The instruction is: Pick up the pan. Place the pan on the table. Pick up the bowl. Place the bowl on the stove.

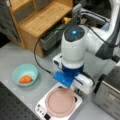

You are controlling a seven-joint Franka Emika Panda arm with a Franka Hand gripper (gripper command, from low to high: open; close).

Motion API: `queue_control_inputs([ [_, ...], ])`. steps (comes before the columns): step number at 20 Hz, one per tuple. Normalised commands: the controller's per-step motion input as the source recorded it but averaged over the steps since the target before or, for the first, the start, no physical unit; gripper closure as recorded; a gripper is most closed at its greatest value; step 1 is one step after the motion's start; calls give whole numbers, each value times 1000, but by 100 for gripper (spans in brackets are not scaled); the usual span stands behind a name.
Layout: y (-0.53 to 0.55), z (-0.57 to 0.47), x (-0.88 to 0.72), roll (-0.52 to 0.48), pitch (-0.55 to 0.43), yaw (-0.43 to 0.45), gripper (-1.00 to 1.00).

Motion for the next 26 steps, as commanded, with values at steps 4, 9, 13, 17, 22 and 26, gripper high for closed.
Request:
queue_control_inputs([
  [4, 45, -85, -77, -119, 17, 0, -100],
  [9, 0, -95, -114, -104, -5, 13, -100],
  [13, -9, -85, -131, -108, -19, 21, -100],
  [17, 3, -54, -118, -110, -16, 24, 100],
  [22, 16, -38, -99, -102, -20, 23, 100],
  [26, 32, -37, -82, -99, -25, 19, 100],
])
